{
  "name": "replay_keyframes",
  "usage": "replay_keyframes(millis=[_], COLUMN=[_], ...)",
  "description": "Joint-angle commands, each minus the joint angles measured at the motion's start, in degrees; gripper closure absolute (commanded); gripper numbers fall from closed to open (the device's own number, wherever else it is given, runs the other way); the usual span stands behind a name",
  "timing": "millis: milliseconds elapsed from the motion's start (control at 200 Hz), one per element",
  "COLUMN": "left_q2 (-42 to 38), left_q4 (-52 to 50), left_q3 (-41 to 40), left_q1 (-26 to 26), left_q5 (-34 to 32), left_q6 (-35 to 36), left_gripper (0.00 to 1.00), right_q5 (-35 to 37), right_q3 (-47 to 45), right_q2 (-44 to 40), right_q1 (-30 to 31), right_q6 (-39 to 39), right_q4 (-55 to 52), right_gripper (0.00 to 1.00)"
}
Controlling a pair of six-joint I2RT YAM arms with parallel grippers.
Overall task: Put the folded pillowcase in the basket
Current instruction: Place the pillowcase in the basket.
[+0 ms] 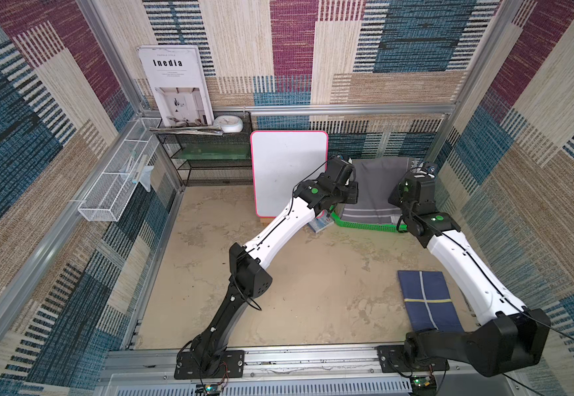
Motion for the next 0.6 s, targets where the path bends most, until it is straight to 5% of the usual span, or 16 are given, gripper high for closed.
replay_keyframes(millis=[0,85,596], left_q2=[3.6,5.9,17.3], left_q4=[1.7,6.3,19.5], left_q3=[2.7,2.8,8.2], left_q1=[0.0,0.0,0.8], left_q5=[-3.1,-2.7,-3.8], left_q6=[1.9,3.8,14.1], left_gripper=[1.0,1.0,1.0], right_q5=[-5.7,-10.0,-9.8], right_q3=[0.4,1.1,4.0], right_q2=[2.6,5.9,18.3], right_q1=[-2.3,-3.5,-7.9], right_q6=[0.5,-1.9,-4.1], right_q4=[4.7,6.4,9.1], right_gripper=[1.0,1.0,1.0])
